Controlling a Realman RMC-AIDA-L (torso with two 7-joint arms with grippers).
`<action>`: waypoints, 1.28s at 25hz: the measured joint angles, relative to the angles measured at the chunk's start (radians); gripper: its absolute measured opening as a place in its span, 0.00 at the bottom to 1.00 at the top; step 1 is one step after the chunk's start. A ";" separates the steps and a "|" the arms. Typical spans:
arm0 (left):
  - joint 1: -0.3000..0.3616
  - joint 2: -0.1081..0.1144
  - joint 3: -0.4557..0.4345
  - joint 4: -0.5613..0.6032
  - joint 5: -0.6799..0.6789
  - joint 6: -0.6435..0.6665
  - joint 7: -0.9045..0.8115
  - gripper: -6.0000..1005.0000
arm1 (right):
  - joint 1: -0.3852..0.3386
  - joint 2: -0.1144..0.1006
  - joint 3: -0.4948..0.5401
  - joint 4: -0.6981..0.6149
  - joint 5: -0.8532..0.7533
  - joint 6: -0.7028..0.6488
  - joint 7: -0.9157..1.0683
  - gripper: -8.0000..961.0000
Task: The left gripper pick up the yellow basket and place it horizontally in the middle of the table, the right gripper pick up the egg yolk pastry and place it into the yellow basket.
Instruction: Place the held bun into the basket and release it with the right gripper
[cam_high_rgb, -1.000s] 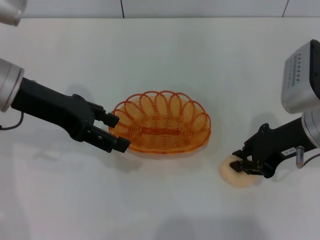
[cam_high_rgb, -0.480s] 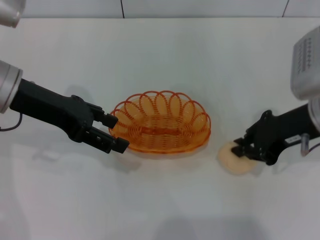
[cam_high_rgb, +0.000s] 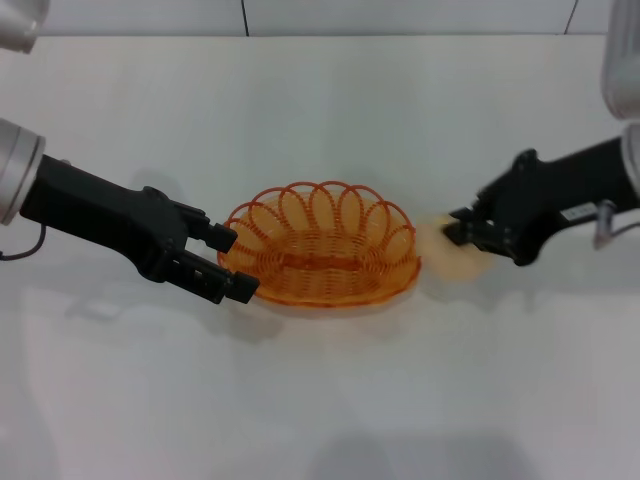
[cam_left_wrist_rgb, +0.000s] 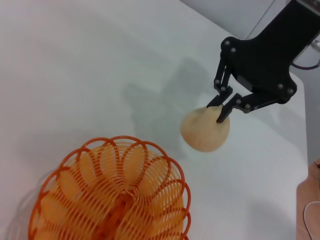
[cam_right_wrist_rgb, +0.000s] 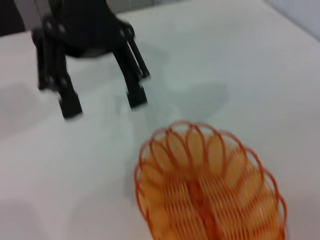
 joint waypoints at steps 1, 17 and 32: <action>0.000 0.000 0.000 0.000 0.000 0.000 0.000 0.87 | 0.010 0.001 -0.014 0.004 0.011 0.019 0.000 0.07; -0.002 -0.002 0.005 -0.001 -0.001 0.000 0.012 0.87 | 0.166 0.005 -0.258 0.208 0.087 0.328 -0.008 0.06; -0.006 -0.002 0.000 0.000 -0.001 -0.003 0.016 0.87 | 0.169 0.006 -0.286 0.225 0.090 0.394 -0.017 0.13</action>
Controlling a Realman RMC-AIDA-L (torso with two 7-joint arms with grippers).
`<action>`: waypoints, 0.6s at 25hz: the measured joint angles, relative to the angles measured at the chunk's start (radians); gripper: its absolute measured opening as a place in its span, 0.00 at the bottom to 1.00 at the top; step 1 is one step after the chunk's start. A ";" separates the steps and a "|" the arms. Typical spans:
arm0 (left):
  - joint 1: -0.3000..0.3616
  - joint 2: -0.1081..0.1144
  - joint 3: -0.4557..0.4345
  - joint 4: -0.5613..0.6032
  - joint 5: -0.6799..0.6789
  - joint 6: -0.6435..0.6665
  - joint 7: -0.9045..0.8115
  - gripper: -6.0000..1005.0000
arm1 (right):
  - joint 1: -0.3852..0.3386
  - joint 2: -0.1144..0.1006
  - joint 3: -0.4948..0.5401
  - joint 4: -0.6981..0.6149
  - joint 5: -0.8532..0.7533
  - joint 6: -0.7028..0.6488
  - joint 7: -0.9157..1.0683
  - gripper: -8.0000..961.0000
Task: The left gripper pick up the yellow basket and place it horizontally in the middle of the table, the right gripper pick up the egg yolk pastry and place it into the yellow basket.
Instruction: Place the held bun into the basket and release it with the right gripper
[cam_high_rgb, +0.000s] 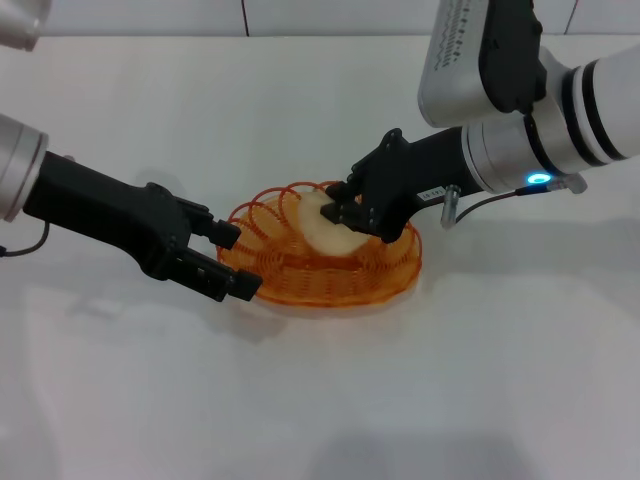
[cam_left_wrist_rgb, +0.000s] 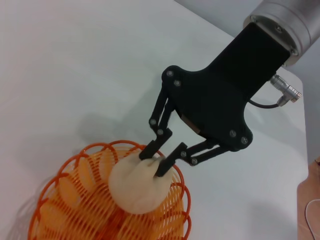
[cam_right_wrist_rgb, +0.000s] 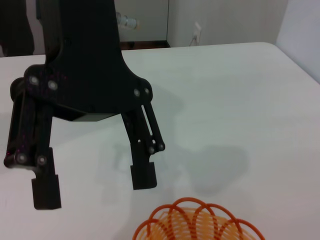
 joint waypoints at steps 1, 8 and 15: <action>-0.001 0.000 0.000 0.000 0.000 0.000 0.000 0.87 | 0.002 0.000 0.000 0.003 0.000 0.000 -0.003 0.14; -0.001 0.000 0.000 0.000 0.000 0.000 0.000 0.87 | 0.000 -0.001 0.000 -0.001 0.004 0.002 -0.007 0.30; 0.003 0.004 0.000 0.002 0.000 0.000 0.002 0.87 | -0.034 -0.007 0.021 -0.042 0.029 -0.002 -0.008 0.63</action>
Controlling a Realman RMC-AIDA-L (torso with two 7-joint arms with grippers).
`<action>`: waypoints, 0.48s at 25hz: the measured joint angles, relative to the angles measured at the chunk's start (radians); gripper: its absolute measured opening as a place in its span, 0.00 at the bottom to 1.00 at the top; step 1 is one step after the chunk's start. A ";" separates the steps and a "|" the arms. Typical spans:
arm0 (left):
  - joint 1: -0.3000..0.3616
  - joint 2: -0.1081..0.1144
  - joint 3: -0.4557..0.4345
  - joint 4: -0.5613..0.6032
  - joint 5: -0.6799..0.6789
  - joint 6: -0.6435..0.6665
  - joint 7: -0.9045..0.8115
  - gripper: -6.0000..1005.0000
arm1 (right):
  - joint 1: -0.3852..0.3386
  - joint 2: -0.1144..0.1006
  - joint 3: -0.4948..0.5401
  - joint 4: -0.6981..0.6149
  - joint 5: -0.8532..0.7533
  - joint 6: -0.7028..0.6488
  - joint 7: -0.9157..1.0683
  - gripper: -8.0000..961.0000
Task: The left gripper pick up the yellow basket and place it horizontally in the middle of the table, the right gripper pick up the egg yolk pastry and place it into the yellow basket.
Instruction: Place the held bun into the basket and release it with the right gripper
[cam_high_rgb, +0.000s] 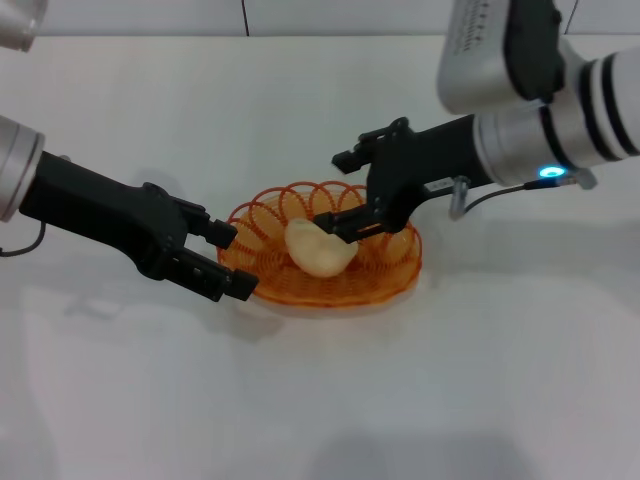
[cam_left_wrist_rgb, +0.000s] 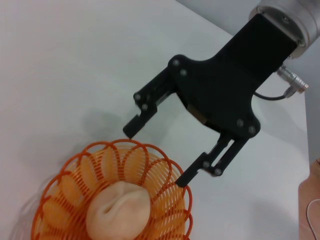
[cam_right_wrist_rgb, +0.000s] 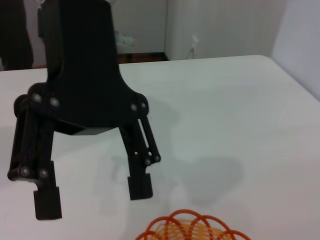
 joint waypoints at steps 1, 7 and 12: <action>0.000 0.001 0.000 0.000 0.000 0.000 0.002 0.87 | -0.015 -0.001 0.009 -0.013 0.000 -0.002 -0.002 0.66; 0.007 0.004 -0.003 -0.001 0.000 0.000 0.021 0.87 | -0.124 -0.002 0.095 -0.076 0.015 -0.031 -0.033 0.78; 0.024 0.007 -0.024 0.002 0.000 -0.003 0.043 0.87 | -0.196 -0.003 0.200 -0.086 0.080 -0.125 -0.090 0.87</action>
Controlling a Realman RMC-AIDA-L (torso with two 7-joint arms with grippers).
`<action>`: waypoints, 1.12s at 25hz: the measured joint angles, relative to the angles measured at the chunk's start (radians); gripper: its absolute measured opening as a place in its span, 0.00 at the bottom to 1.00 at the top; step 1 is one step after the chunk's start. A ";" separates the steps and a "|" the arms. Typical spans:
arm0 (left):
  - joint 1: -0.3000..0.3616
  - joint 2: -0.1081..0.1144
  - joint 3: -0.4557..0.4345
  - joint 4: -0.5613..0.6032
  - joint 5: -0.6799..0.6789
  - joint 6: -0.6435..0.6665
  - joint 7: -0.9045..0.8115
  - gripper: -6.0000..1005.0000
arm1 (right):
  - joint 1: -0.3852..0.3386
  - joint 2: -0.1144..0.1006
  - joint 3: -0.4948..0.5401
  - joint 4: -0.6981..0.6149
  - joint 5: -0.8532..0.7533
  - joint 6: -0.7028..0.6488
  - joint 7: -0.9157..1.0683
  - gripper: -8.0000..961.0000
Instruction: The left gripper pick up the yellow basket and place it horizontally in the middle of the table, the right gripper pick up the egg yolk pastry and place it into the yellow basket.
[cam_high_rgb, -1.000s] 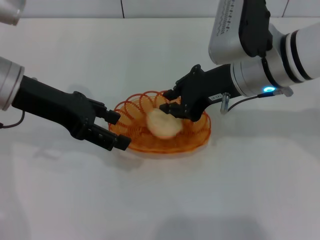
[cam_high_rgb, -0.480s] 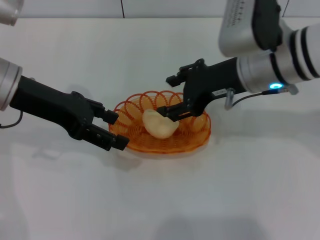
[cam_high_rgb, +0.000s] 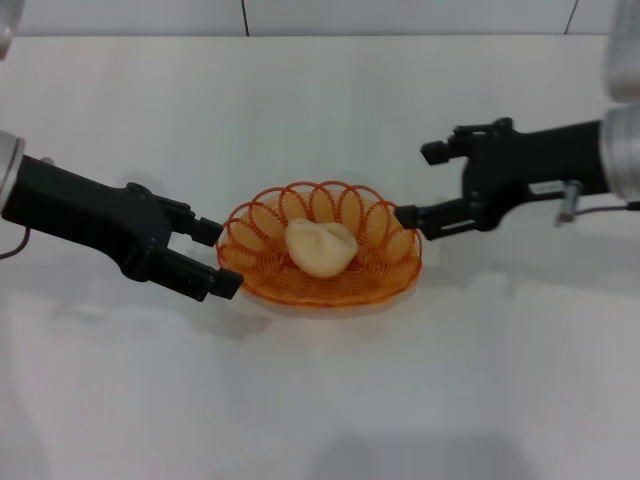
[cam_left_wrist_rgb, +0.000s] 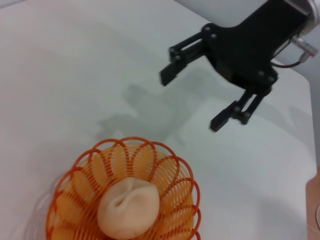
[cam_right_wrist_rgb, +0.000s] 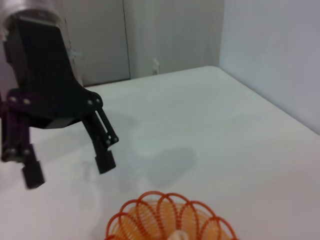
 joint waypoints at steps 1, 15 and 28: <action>0.002 0.001 -0.005 0.000 0.000 0.000 0.005 0.87 | -0.014 0.000 0.025 0.003 0.018 -0.027 -0.018 0.88; 0.048 0.008 -0.036 0.004 0.000 -0.006 0.067 0.87 | -0.122 -0.005 0.256 0.090 0.172 -0.302 -0.217 0.88; 0.023 0.001 -0.025 -0.003 -0.013 -0.001 0.144 0.87 | -0.088 -0.006 0.246 0.091 0.112 -0.321 -0.214 0.88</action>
